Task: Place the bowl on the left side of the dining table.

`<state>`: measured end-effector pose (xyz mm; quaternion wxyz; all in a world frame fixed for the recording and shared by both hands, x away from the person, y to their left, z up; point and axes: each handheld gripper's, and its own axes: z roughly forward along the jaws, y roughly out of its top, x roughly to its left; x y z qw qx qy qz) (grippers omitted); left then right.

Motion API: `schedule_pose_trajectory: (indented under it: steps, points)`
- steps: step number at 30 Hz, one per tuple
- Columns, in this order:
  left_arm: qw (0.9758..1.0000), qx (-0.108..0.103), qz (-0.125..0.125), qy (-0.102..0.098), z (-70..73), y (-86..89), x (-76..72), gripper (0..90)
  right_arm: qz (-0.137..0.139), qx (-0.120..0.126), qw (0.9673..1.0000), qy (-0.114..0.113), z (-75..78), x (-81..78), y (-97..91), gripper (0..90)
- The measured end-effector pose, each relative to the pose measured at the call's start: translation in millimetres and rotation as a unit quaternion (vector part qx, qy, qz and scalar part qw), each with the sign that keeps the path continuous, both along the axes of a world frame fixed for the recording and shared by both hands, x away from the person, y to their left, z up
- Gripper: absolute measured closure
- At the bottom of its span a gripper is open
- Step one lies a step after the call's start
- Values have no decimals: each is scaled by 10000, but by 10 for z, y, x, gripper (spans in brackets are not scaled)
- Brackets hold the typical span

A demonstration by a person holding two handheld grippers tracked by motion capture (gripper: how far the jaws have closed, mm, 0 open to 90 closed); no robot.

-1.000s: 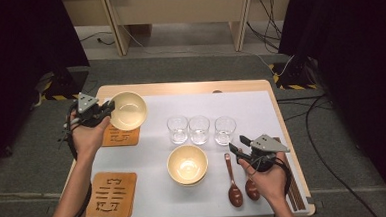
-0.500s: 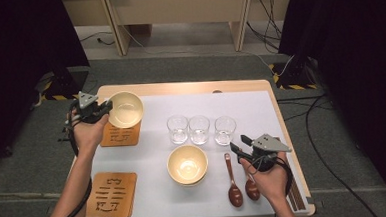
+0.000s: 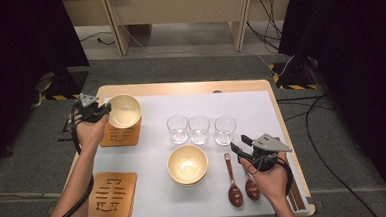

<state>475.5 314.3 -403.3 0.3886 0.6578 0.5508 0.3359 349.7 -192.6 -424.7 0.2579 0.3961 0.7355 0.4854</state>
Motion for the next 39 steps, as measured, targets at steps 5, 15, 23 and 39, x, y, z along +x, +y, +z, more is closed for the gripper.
schedule_pose_trajectory:
  steps: [5, 15, 23, 39]
  points:
    - [9999, 60, 70, 113, -70, 35, 29, 826, 6, -14, 10000, 9, -14, 6, 10, 507]
    - [9992, 39, 201, 346, -235, 131, 66, 826, 19, -58, 10000, 13, -20, 12, 14, 506]
    - [9982, -56, 277, 538, -368, 171, 98, 825, 10, -18, 10000, 37, -27, 12, 13, 507]
    - [9946, -273, 448, 892, -518, 296, 177, 817, -1, -34, 10000, 76, -21, 20, 1, 504]
